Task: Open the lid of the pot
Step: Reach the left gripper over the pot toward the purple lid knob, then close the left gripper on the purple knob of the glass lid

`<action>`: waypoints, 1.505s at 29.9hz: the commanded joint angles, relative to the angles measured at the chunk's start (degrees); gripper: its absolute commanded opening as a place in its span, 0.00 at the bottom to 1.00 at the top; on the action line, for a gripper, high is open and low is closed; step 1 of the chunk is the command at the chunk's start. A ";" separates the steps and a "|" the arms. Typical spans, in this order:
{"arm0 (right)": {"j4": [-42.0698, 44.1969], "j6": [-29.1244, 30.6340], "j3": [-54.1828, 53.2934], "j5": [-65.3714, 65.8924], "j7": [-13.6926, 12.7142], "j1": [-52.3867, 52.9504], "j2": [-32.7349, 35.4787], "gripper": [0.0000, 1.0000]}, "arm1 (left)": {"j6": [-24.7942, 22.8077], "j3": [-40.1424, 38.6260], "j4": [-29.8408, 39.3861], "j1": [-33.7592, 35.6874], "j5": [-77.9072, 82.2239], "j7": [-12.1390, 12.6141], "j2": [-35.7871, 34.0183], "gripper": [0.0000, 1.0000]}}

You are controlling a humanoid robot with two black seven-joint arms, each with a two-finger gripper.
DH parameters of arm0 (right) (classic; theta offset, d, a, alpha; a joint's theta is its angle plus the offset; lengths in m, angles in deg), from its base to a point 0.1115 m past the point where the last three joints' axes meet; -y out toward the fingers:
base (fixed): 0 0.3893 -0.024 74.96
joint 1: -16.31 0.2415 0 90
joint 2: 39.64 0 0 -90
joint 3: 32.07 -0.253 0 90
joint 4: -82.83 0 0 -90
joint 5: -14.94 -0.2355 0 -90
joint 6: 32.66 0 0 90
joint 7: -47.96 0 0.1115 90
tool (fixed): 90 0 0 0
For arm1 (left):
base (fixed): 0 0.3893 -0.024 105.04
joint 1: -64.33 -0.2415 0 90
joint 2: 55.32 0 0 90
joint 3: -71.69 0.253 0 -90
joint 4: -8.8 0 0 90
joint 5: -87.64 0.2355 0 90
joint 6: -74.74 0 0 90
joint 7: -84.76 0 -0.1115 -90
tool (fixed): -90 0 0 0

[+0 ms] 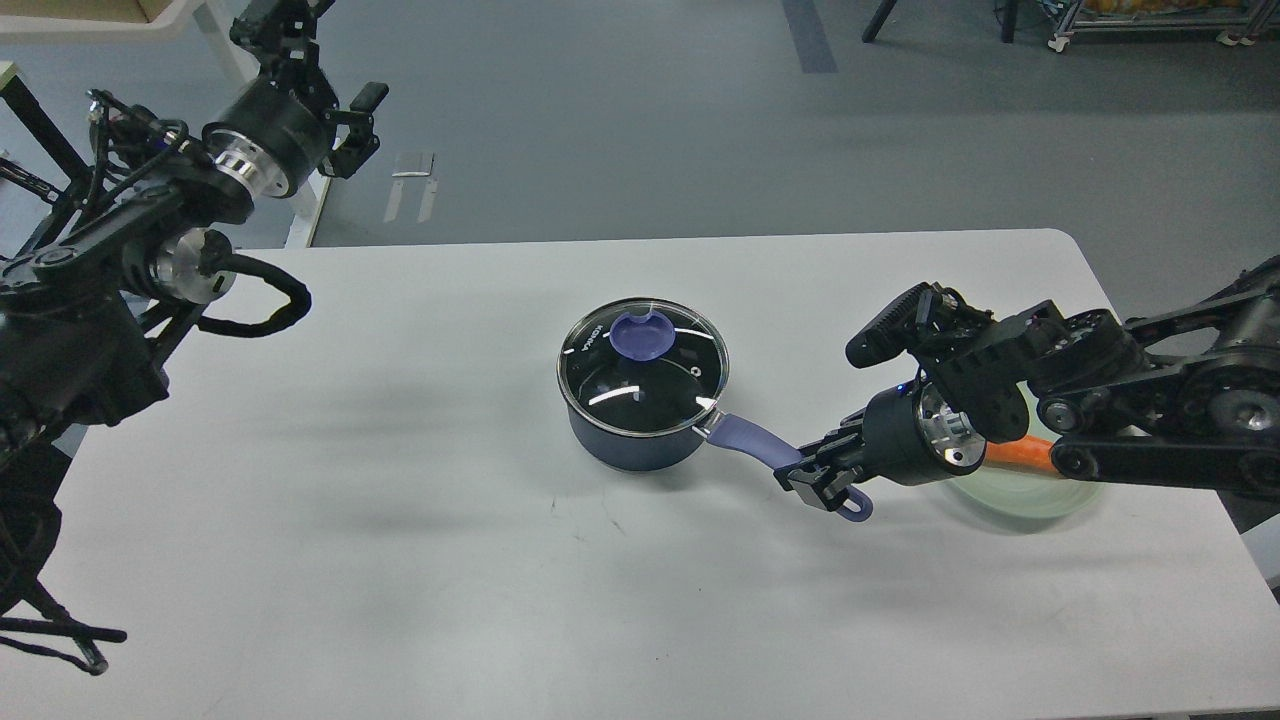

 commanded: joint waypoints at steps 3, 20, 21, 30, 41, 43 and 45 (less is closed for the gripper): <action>0.01 0.10 0.00 -0.19 0.17 0.26 -0.07 0.29 | 0.31 0.10 5.69 4.87 19.25 -0.81 -0.19 0.99; 1.24 0.19 -0.35 -0.72 0.61 0.88 -0.25 0.29 | 16.81 17.11 24.70 4.26 85.62 -4.93 0.77 0.99; 1.33 0.19 -0.35 -0.72 0.61 0.61 -0.25 0.29 | 19.36 20.37 24.09 4.34 87.48 -5.20 0.86 0.99; 1.24 0.19 -0.44 -0.63 0.70 0.44 -0.69 0.29 | 29.06 34.20 16.79 6.28 90.31 -5.11 5.86 0.98; 1.24 0.28 -0.44 -0.63 0.70 0.61 -1.04 0.29 | 29.59 34.37 14.68 5.66 89.87 -5.20 8.42 0.92; 1.15 0.36 -0.44 -0.63 0.70 0.61 -0.95 0.29 | 29.59 34.37 14.68 5.66 89.87 -5.29 8.42 0.84; 1.24 0.36 -0.44 -0.63 0.70 0.61 -0.95 0.29 | 29.59 34.37 14.68 5.66 89.78 -5.46 8.42 0.78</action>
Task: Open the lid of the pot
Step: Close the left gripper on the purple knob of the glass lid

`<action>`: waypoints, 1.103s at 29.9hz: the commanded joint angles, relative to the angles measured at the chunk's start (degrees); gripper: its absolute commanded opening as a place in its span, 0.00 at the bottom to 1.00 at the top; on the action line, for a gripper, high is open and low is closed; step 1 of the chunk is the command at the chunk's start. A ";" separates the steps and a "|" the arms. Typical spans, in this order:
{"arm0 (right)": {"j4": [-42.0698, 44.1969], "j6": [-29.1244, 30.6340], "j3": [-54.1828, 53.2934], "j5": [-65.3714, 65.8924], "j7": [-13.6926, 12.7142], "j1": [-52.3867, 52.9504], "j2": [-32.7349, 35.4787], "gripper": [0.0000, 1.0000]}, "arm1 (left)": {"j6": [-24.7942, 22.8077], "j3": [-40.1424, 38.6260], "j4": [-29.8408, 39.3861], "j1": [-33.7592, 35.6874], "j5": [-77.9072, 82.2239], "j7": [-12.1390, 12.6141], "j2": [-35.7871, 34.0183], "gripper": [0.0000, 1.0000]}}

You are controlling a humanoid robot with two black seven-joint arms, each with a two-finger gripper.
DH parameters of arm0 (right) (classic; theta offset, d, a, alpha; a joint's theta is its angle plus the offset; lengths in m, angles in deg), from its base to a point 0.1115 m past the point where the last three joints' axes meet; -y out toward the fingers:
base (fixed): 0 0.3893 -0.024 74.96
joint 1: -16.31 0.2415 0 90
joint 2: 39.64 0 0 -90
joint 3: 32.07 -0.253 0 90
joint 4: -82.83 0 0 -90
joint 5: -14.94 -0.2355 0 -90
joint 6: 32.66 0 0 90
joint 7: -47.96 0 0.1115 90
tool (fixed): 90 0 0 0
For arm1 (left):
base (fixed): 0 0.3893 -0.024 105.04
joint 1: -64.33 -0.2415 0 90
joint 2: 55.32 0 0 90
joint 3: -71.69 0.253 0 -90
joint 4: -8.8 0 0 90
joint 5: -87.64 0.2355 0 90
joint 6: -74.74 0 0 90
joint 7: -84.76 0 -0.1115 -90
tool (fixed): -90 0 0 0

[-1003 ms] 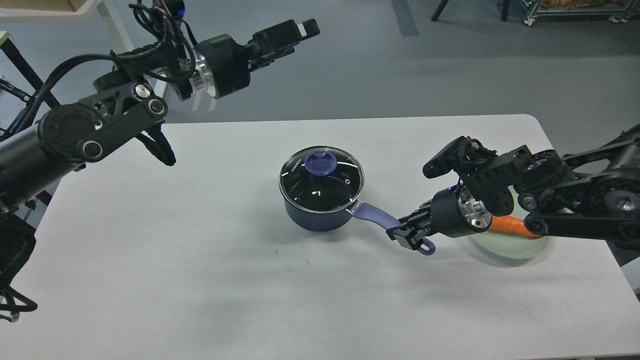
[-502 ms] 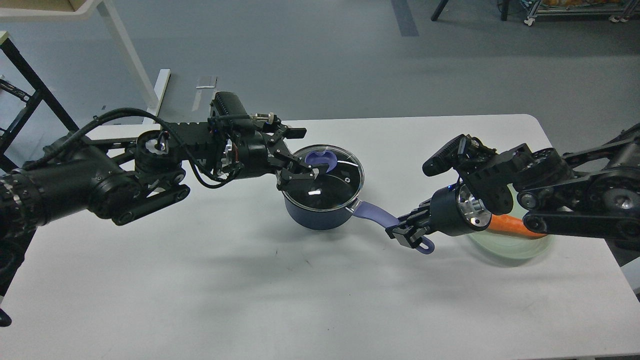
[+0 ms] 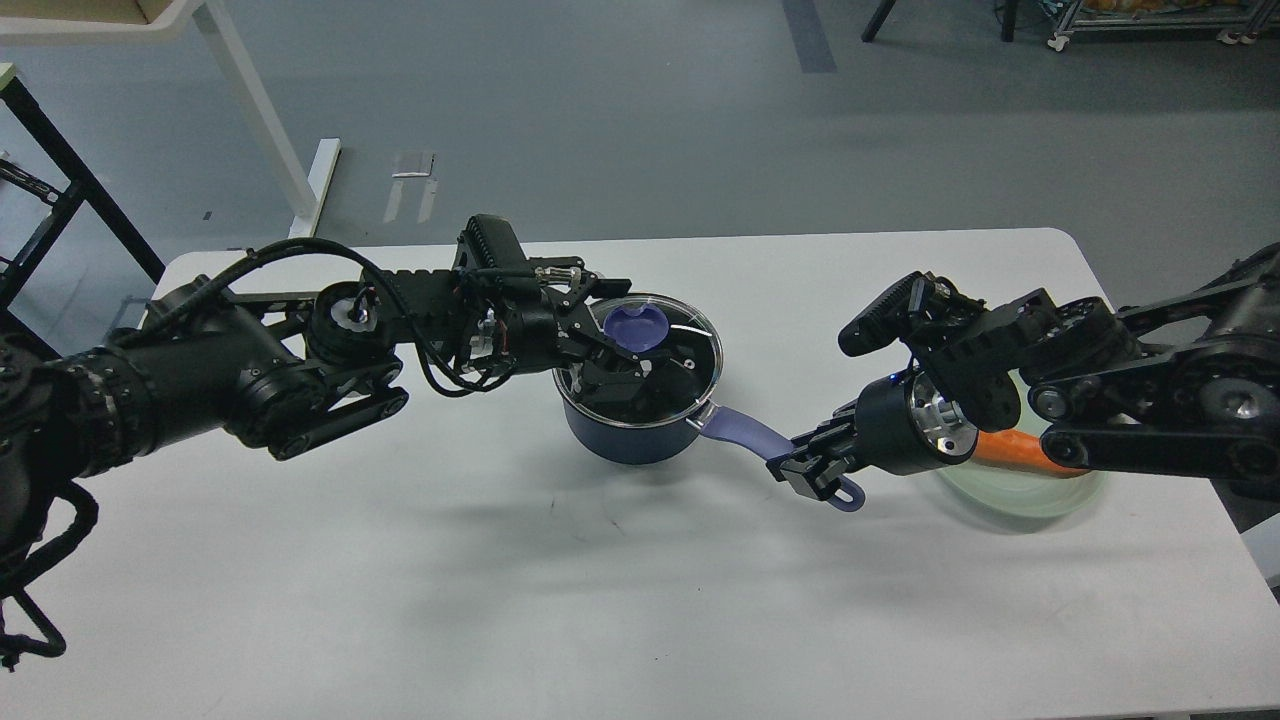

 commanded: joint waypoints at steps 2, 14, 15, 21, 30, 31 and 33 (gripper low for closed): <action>-0.08 0.01 0.10 0.00 -0.01 0.01 0.05 0.29 | 0.00 0.00 -0.18 -0.01 -0.09 -0.24 0.00 0.73; 0.01 0.09 0.10 0.00 -0.01 -0.08 -0.92 0.29 | -0.08 0.00 -0.97 -1.68 -0.09 -0.24 0.00 0.77; 0.01 0.01 0.10 0.00 -0.01 -0.08 -0.92 0.29 | -0.08 0.00 -0.97 -1.68 -0.09 -0.24 0.00 0.77; 0.01 0.10 0.18 0.00 -0.01 0.01 -0.83 0.29 | -0.08 0.00 -0.97 -2.12 -0.09 -0.24 0.00 0.77; 0.01 0.10 0.18 0.00 -0.01 0.01 -0.91 0.29 | -0.17 -0.09 -0.97 -1.50 -1.06 -0.33 -0.26 0.78; 0.01 0.10 0.18 0.00 -0.01 0.01 -0.92 0.29 | -0.17 -0.09 -0.97 -1.50 -1.23 -0.33 -0.35 0.78; 0.01 0.10 0.18 0.00 -0.01 0.01 -0.92 0.29 | -0.17 0.00 -0.97 -1.59 -1.24 -0.33 -0.43 0.78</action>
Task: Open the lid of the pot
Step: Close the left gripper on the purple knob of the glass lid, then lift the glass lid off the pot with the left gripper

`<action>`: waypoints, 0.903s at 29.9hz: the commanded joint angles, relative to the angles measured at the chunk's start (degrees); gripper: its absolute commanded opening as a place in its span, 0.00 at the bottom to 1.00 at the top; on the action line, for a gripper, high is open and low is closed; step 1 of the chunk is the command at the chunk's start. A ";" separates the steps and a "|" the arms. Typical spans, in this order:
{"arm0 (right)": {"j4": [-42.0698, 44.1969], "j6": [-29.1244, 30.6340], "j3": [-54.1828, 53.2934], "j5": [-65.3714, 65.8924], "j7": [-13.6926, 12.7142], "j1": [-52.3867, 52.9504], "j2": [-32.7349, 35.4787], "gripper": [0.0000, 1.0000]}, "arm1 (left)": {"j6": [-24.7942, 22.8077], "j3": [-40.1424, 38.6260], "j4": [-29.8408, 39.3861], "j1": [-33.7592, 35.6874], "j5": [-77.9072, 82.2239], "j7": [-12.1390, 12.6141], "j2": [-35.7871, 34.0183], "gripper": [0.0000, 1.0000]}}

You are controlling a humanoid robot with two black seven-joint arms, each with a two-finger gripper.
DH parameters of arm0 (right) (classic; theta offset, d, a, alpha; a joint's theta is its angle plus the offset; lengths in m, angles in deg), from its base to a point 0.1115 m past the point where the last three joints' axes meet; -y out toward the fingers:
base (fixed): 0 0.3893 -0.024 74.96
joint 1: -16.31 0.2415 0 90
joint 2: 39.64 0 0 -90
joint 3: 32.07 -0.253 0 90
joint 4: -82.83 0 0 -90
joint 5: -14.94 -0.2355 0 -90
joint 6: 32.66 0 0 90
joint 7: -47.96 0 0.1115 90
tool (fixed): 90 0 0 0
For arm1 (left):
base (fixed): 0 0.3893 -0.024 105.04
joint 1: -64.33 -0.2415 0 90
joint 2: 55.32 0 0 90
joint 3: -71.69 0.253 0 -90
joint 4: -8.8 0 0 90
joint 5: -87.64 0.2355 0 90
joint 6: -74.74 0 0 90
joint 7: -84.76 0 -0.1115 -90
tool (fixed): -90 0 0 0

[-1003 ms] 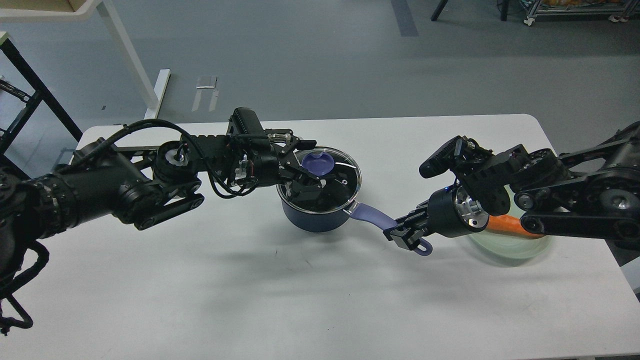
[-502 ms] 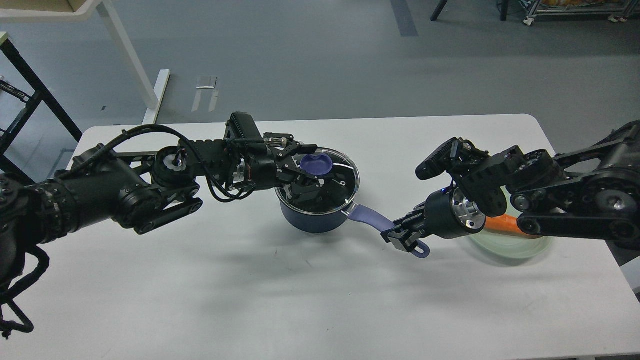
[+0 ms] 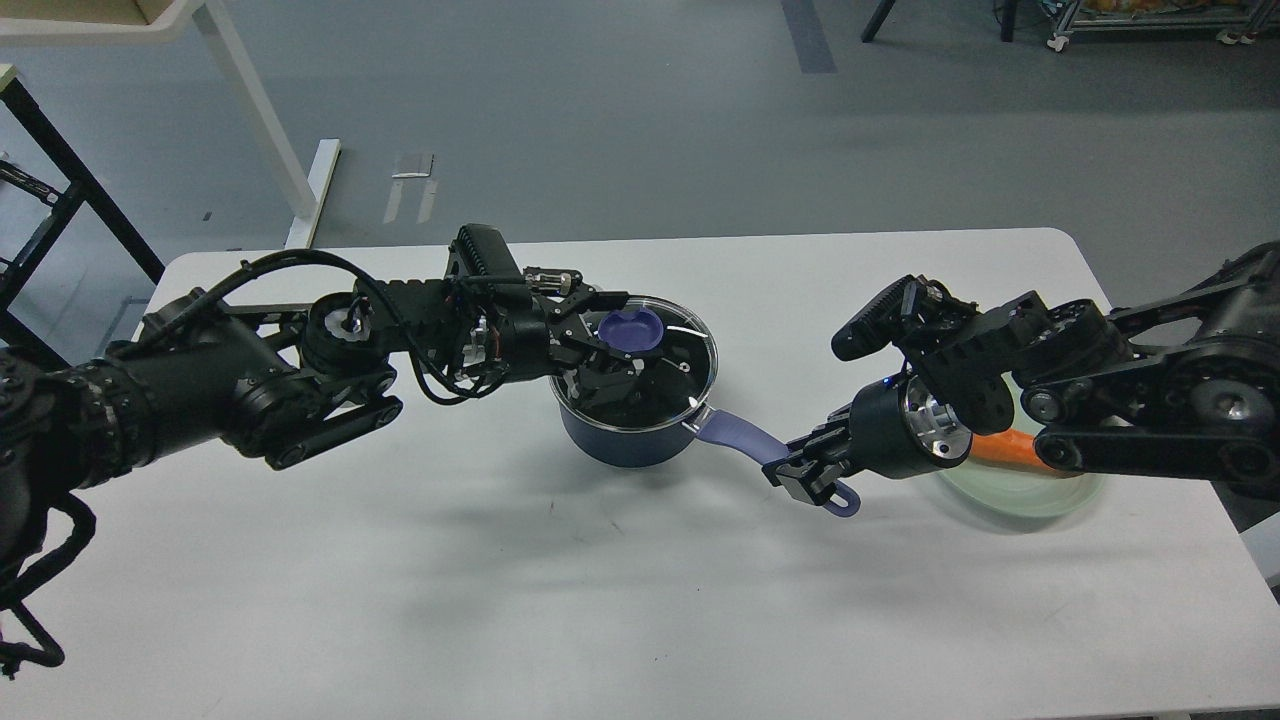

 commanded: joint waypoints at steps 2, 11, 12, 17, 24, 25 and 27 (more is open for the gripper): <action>0.03 -0.04 -0.03 -0.02 -0.01 -0.07 -0.34 0.29 | 0.41 -0.06 0.05 -0.38 -0.28 0.01 -0.23 0.78; 0.03 -0.13 -0.03 -0.02 -0.01 -0.07 -0.26 0.29 | 0.58 -0.06 0.05 -0.47 -0.28 -0.17 0.21 0.64; 0.03 -0.04 -0.03 -0.11 -0.01 -0.16 -0.26 0.29 | 0.58 -0.06 0.14 -0.47 -0.28 -0.17 0.21 0.59; 0.03 -0.04 -0.03 -0.11 -0.01 -0.16 -0.26 0.29 | 0.58 -0.15 0.23 -0.38 -0.28 -1.27 0.21 0.40; 0.03 -0.04 -0.03 -0.20 -0.01 -0.07 -0.08 0.30 | 0.58 -1.20 0.93 1.46 -1.76 -1.27 -1.90 0.37; -0.06 -0.04 0.05 -0.20 -0.01 -0.07 0.01 0.30 | 0.58 -1.20 0.93 2.51 -2.90 -1.27 -2.77 0.37; -0.06 -0.04 0.05 -0.20 -0.01 0.10 0.09 0.30 | 0.32 -0.86 1.02 4.44 -6.24 -1.27 -5.23 0.37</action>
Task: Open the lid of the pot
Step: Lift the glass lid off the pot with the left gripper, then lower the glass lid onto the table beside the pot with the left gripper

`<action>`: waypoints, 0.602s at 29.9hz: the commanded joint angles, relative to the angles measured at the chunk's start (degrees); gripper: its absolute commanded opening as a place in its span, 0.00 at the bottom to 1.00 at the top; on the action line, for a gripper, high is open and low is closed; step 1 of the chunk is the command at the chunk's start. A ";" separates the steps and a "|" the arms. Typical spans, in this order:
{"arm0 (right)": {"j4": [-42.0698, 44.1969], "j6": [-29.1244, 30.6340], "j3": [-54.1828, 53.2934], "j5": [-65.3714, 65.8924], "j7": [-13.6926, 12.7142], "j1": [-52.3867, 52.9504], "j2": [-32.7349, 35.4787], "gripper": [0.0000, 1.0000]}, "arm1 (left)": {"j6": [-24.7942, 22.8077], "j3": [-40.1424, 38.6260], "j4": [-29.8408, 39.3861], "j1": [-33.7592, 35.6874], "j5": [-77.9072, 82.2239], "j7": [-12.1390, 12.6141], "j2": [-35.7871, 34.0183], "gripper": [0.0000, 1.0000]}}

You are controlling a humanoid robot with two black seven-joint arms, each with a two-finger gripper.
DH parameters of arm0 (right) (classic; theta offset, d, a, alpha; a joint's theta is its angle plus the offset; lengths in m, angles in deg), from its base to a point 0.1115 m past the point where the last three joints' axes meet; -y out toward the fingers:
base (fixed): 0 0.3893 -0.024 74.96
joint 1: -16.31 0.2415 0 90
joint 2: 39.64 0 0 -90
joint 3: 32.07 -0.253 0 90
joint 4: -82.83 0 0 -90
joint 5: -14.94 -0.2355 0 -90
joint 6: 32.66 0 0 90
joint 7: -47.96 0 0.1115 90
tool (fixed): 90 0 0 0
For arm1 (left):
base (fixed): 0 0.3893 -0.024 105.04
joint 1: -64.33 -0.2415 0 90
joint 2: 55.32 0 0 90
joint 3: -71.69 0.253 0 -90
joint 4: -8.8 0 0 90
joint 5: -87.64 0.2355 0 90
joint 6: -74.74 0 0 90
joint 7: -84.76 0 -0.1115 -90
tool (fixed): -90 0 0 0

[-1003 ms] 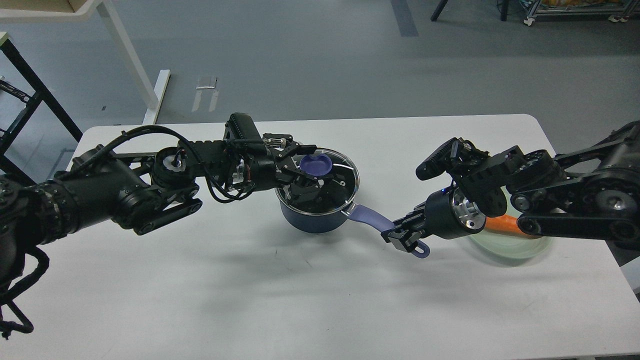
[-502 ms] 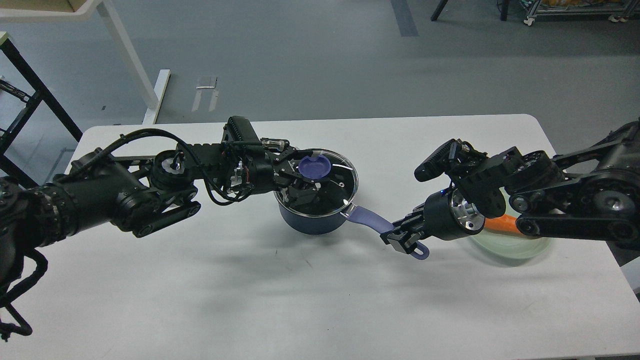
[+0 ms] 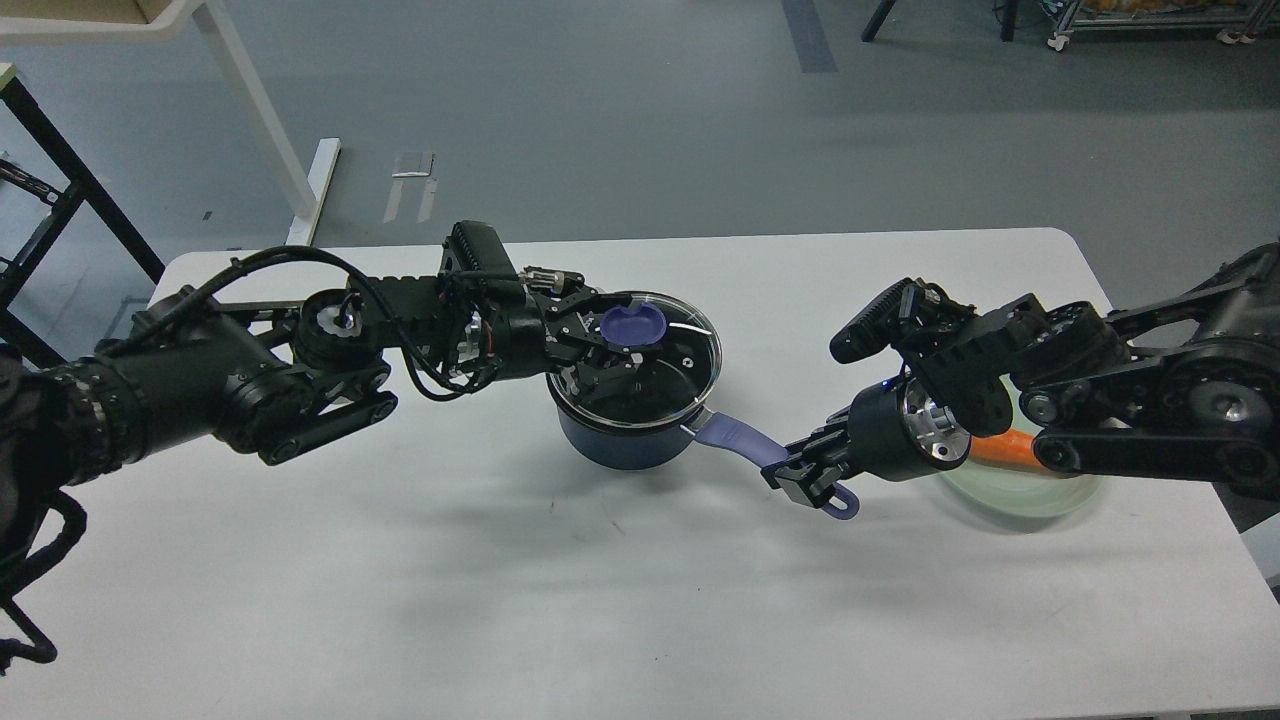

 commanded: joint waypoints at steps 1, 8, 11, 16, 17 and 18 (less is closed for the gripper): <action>-0.07 0.01 0.05 -0.01 0.00 0.26 0.16 0.30 | -0.38 0.39 0.06 2.84 -4.94 0.08 -3.97 0.37; -0.16 -0.07 0.05 0.08 0.00 0.00 0.34 0.30 | -0.29 1.70 0.15 -1.09 -6.09 0.08 -18.63 0.37; -0.16 0.01 0.14 -0.01 0.00 0.09 0.42 0.30 | 0.06 1.97 0.15 -4.70 -6.27 0.08 -23.13 0.37; -0.16 0.01 0.14 -0.01 0.00 -0.09 0.42 0.30 | 4.00 1.97 -0.21 -12.17 -6.18 0.08 -25.69 0.37; -0.07 0.01 0.14 -0.01 0.00 -0.09 0.34 0.30 | 5.15 2.06 -0.21 -13.49 -6.10 0.08 -25.69 0.37; -0.07 0.01 0.14 -0.01 0.00 -0.18 0.34 0.30 | 5.68 1.97 -0.21 -14.63 -6.10 0.08 -25.69 0.37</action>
